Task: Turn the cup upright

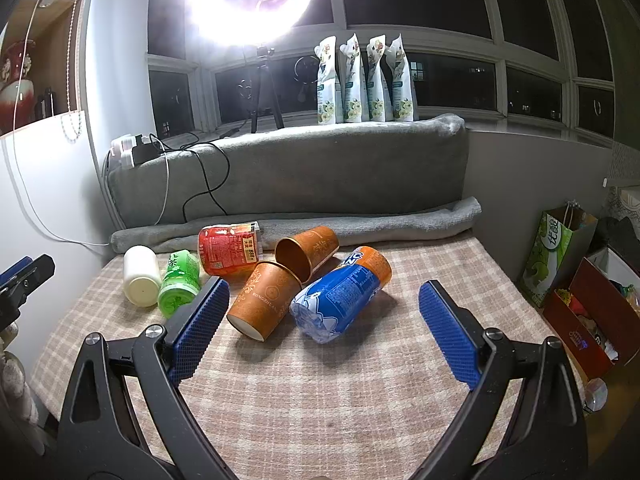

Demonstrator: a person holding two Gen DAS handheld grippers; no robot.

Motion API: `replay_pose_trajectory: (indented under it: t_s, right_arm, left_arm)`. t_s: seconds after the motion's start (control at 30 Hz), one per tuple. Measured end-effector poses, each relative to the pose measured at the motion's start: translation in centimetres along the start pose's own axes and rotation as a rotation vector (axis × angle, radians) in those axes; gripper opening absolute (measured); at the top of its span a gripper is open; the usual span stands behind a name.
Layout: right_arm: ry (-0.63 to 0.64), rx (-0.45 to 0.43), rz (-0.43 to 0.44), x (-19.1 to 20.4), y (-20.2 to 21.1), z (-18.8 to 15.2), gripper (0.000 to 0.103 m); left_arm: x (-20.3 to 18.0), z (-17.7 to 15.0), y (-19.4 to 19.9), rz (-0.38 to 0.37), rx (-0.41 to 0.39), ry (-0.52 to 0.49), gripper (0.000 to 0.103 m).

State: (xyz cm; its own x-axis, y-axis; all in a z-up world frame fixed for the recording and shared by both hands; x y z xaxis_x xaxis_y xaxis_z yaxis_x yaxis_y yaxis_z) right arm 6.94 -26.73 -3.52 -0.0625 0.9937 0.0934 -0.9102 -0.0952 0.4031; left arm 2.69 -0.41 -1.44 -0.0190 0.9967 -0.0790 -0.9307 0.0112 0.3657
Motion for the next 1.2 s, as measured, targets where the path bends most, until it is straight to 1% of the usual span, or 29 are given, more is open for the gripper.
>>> replay_pose_trajectory:
  t_s: [0.47,0.63,0.73,1.2]
  right_arm:
    - [-0.001,0.000,0.001,-0.07,-0.04,-0.05,0.098]
    - [-0.001,0.000,0.001,0.64,-0.14,0.12,0.098]
    - [0.001,0.001,0.001,0.01,-0.25,-0.29,0.098]
    - [-0.001,0.003,0.003,0.09,-0.31,-0.28,0.098]
  left_arm:
    - [-0.06,0.16,0.03,-0.002,0.003,-0.001,0.082]
    - [-0.07,0.15,0.04,-0.003,0.005,0.002,0.082]
    - [-0.11,0.11,0.02,-0.002,0.007,0.003,0.082]
    - [-0.14,0.02,-0.03,-0.002,0.010,0.003,0.082]
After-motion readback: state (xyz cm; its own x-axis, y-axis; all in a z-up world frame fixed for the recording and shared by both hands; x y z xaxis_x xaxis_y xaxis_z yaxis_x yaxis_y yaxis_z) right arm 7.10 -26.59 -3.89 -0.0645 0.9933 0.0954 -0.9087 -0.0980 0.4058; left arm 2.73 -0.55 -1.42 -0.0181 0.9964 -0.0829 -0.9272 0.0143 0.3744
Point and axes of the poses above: each gripper's, at about its wrist camera, not at the fingertips, and y roughly against the way its jaws point, x to its left, z to its top, the point moved 3 cm from there along -y, roughly the way its jaws point
